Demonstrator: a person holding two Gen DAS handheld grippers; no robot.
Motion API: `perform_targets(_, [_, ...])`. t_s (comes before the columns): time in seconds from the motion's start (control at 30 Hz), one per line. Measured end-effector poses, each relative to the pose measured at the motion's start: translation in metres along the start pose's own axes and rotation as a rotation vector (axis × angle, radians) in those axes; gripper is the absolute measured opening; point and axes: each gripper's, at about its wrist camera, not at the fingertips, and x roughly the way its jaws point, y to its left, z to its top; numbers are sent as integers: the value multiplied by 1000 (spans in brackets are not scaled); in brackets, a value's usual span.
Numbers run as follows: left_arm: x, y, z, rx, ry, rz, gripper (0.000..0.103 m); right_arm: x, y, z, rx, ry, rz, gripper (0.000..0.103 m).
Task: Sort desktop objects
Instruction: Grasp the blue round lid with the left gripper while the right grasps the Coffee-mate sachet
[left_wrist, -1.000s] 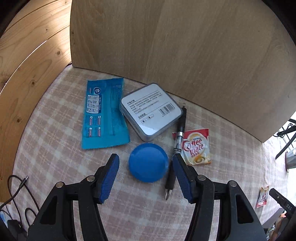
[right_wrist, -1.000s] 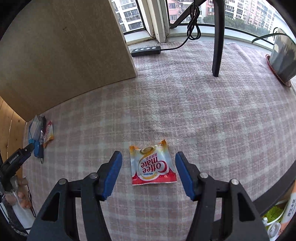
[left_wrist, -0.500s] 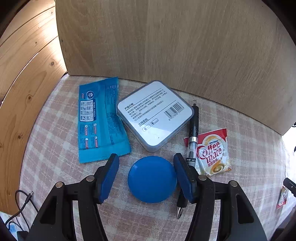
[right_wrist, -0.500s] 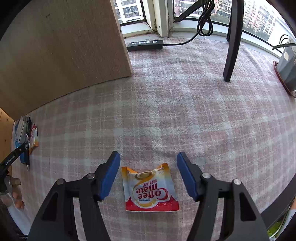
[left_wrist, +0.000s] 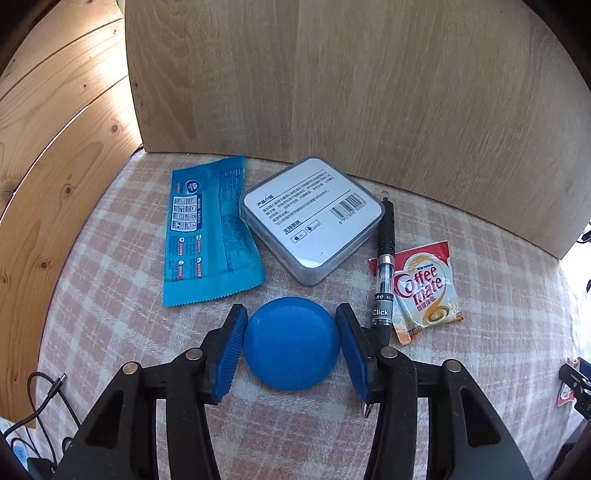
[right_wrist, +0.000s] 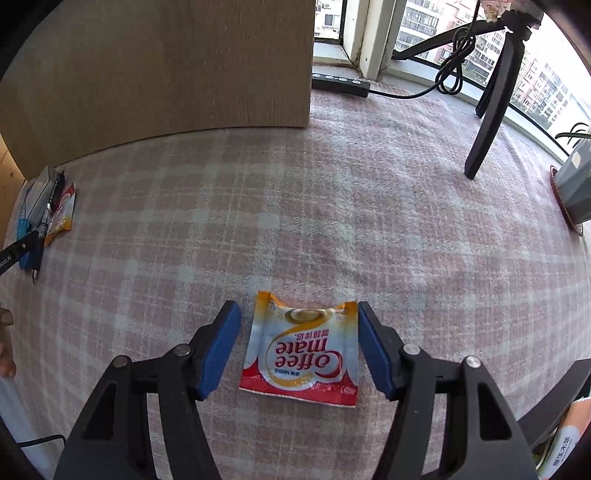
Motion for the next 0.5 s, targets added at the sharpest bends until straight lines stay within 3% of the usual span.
perform_targets(0.2, [-6, 3, -10, -18, -4, -10, 47, -3, 2, 5, 19, -5, 20, 42])
perform_targets(0.27, [-8, 3, -7, -24, 2, -17, 47, -3, 1, 8, 40, -3, 46, 30])
perform_targets(0.4, [-16, 7, -17, -46, 15, -42, 47, -9, 0, 0, 59, -3, 67, 27])
perform_targets(0.5, [-23, 5, -22, -56, 20, -60, 47, -16, -21, -13, 93, -10, 101, 26])
